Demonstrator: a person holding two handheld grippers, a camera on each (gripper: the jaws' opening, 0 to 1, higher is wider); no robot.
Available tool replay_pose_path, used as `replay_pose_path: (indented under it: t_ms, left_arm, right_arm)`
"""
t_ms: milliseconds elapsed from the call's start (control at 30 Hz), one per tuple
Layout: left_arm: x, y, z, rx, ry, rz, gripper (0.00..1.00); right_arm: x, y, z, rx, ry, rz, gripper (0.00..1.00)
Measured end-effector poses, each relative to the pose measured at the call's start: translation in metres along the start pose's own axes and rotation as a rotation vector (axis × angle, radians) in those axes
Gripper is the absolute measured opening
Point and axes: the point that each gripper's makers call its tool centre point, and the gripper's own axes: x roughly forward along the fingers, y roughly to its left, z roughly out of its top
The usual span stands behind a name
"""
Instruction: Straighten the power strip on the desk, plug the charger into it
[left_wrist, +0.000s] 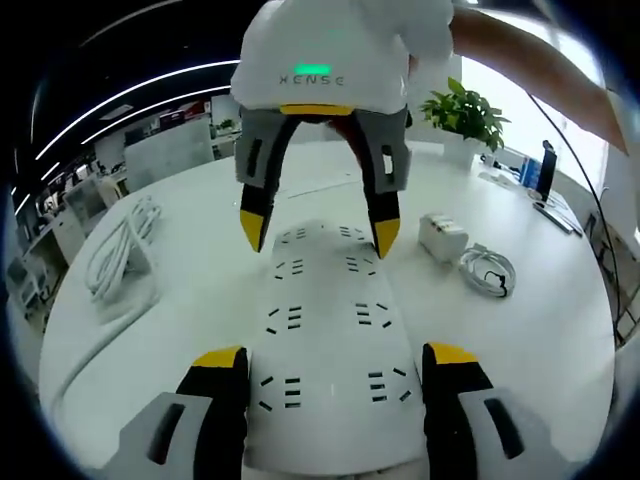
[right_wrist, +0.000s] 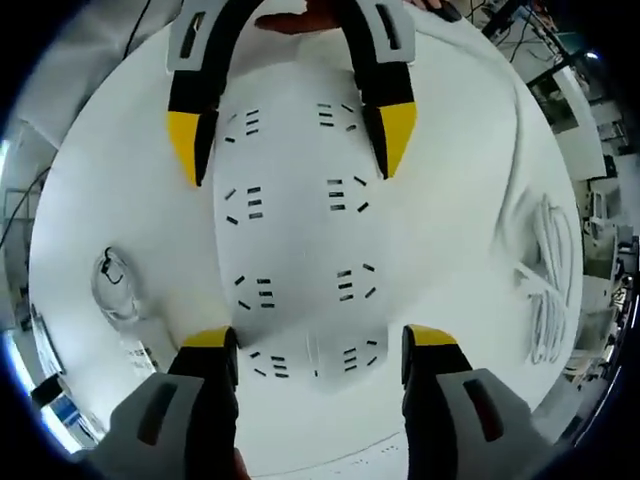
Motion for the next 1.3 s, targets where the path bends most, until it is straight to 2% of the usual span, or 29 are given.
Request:
replay_pose_path:
  t_ms: [167,600,733,967,1300]
  left_arm:
    - [0.0003,0.0000,-0.0002,-0.001,0.000,-0.002,0.72]
    - [0.0022,0.0002,0.0000,-0.009,0.000,-0.020,0.72]
    - [0.0022,0.0001,0.0005,-0.006,0.001,-0.021,0.72]
    - [0.0018,0.0003,0.0019,0.000,0.028,-0.017,0.72]
    - [0.0018,-0.0002,0.0011,0.008,0.066,-0.024,0.72]
  right_arm:
    - [0.0047,0.0003,-0.0002,0.005,0.000,0.006,0.63]
    - [0.0049,0.0035,0.0015,0.031,-0.051,0.006,0.63]
    - [0.0051,0.0028,0.0018,0.036,-0.043,0.006,0.63]
    - [0.0042,0.0025,0.0011,0.058,-0.029,-0.007,0.64]
    - [0.0025,0.0024,-0.0011,0.094,-0.052,-0.032,0.64]
